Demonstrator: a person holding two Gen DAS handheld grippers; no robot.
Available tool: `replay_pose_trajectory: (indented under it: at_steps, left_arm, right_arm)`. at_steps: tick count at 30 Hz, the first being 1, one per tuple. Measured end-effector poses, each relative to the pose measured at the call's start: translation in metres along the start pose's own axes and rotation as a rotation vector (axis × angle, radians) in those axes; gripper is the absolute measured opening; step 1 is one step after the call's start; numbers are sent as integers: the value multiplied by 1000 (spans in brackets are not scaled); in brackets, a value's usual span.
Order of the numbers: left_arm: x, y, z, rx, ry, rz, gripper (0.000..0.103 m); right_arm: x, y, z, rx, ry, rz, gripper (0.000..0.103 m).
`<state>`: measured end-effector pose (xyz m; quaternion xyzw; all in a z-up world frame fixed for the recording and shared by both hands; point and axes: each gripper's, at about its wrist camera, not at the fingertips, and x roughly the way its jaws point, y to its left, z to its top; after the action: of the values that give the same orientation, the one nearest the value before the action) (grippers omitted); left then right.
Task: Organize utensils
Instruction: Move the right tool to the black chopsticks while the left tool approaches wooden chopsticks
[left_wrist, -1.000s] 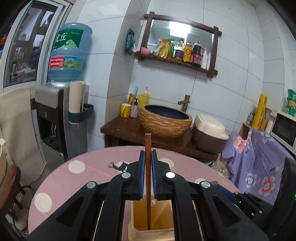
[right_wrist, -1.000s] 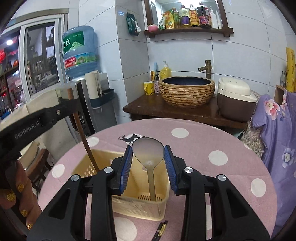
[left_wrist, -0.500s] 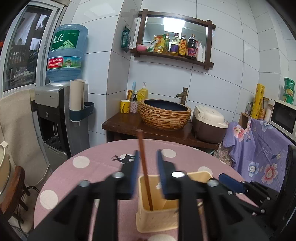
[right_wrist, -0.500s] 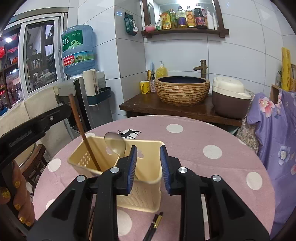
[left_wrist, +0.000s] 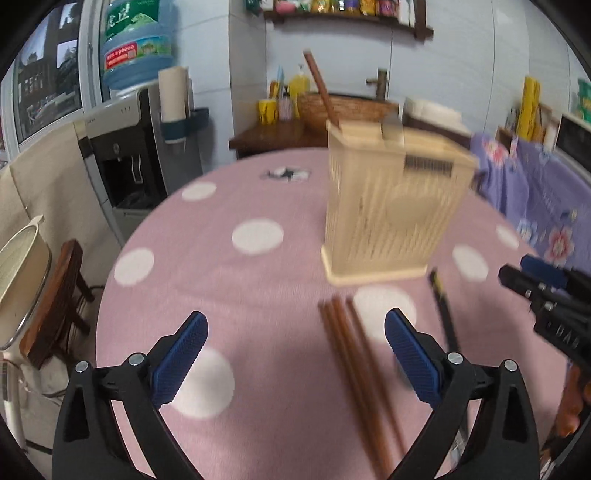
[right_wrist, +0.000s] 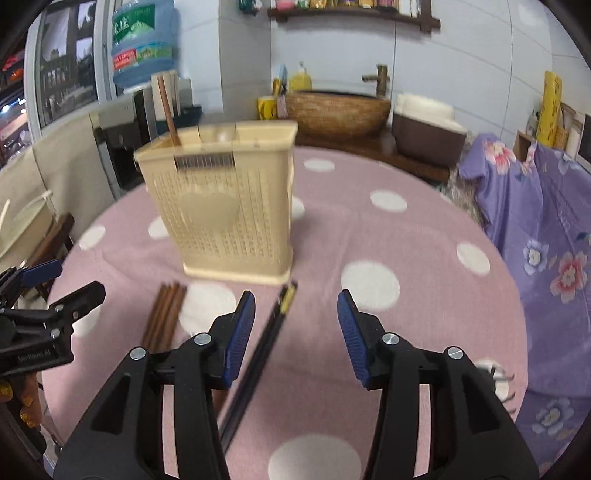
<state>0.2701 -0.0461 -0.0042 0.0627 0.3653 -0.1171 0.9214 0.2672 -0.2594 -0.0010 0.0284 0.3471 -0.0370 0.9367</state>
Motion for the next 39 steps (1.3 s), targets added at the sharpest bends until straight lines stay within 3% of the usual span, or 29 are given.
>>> replay_pose_trajectory:
  at_steps: [7, 13, 22, 32, 39]
  left_arm:
    - [19, 0, -38, -12, 127, -26, 63]
    - [22, -4, -48, -31, 153, -51, 53]
    - [23, -16, -52, -30, 162, -75, 50]
    - [24, -14, -54, -43, 169, -74, 48]
    - [25, -12, -53, -58, 176, -67, 48]
  right_arm:
    - [26, 1, -50, 29, 172, 35, 47]
    - [28, 7, -68, 35, 208, 40, 47]
    - [23, 15, -64, 37, 212, 77, 47]
    - [29, 1, -63, 55, 231, 3, 43]
    - [28, 5, -60, 95, 232, 108, 43]
